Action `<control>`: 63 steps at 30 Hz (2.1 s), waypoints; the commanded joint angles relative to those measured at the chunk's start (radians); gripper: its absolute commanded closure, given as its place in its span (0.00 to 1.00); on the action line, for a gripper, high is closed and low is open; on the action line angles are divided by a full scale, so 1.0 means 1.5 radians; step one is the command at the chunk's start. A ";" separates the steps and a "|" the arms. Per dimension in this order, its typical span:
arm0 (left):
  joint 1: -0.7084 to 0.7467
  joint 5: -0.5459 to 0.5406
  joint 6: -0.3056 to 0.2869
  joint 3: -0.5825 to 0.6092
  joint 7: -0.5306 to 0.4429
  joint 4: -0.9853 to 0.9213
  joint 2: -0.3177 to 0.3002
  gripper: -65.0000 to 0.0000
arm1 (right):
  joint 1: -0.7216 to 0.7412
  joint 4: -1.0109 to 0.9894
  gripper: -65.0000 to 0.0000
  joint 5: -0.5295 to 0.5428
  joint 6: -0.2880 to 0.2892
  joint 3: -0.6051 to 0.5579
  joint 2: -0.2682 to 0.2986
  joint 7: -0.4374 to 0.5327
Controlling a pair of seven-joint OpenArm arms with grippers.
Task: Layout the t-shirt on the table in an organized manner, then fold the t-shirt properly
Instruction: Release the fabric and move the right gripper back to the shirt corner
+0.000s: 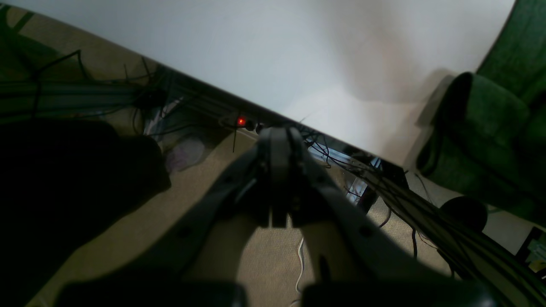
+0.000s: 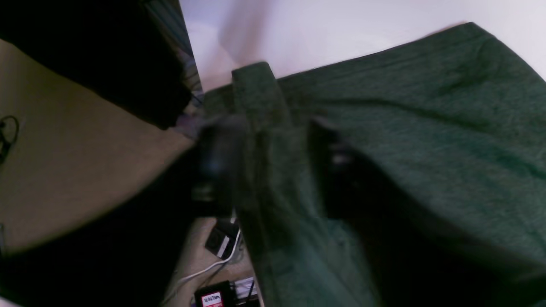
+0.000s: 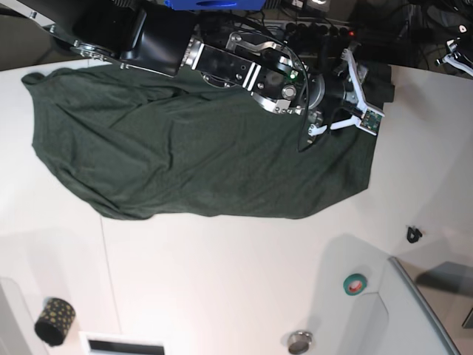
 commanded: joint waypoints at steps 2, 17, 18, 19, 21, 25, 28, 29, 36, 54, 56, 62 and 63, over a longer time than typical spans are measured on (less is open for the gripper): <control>-0.002 -0.007 -0.005 -0.003 -0.008 0.013 -0.015 1.00 | 0.009 0.018 0.25 0.003 0.001 0.005 -0.012 0.018; -0.014 -0.007 -0.005 0.100 -0.008 0.054 0.009 1.00 | 0.004 0.071 0.39 0.000 0.012 0.760 0.194 -0.191; -0.016 -0.004 -0.005 0.117 -0.008 0.075 0.019 1.00 | 0.021 0.032 0.36 0.000 0.033 0.787 0.209 -0.198; -0.017 -0.003 -0.005 0.131 -0.008 0.095 0.030 1.00 | 0.030 0.001 0.34 0.000 0.055 0.796 0.225 -0.196; -0.020 -0.003 -0.005 0.167 -0.008 0.138 0.051 1.00 | 0.046 -0.058 0.32 0.000 0.099 0.797 0.248 -0.196; -0.045 -0.003 -0.005 0.235 -0.008 0.172 0.075 1.00 | 0.070 -0.132 0.32 -0.003 0.124 0.796 0.259 -0.178; -0.072 -0.002 -0.005 0.267 -0.008 0.166 0.084 1.00 | 0.085 -0.163 0.31 -0.044 0.126 0.795 0.263 -0.152; -0.080 -0.002 -0.005 0.281 -0.008 0.162 0.084 1.00 | 0.087 -0.166 0.31 -0.071 0.126 0.790 0.262 -0.150; -0.133 -0.002 -0.005 0.301 -0.008 0.085 0.079 1.00 | 0.088 -0.167 0.31 -0.152 0.126 0.745 0.249 -0.146; -0.144 -0.002 -0.005 0.334 -0.111 -0.041 0.078 1.00 | 0.107 -0.221 0.32 -0.152 0.128 0.744 0.247 -0.116; -0.145 -0.002 -0.005 0.334 -0.111 -0.042 0.078 1.00 | 0.113 -0.239 0.32 -0.152 0.128 0.744 0.247 -0.116; -0.144 0.053 -0.005 0.334 -0.112 -0.042 0.082 1.00 | 0.117 -0.277 0.50 -0.152 0.128 0.745 0.247 -0.090; -0.145 0.071 -0.005 0.333 -0.112 -0.042 0.083 1.00 | 0.120 -0.281 0.59 -0.152 0.128 0.745 0.247 -0.089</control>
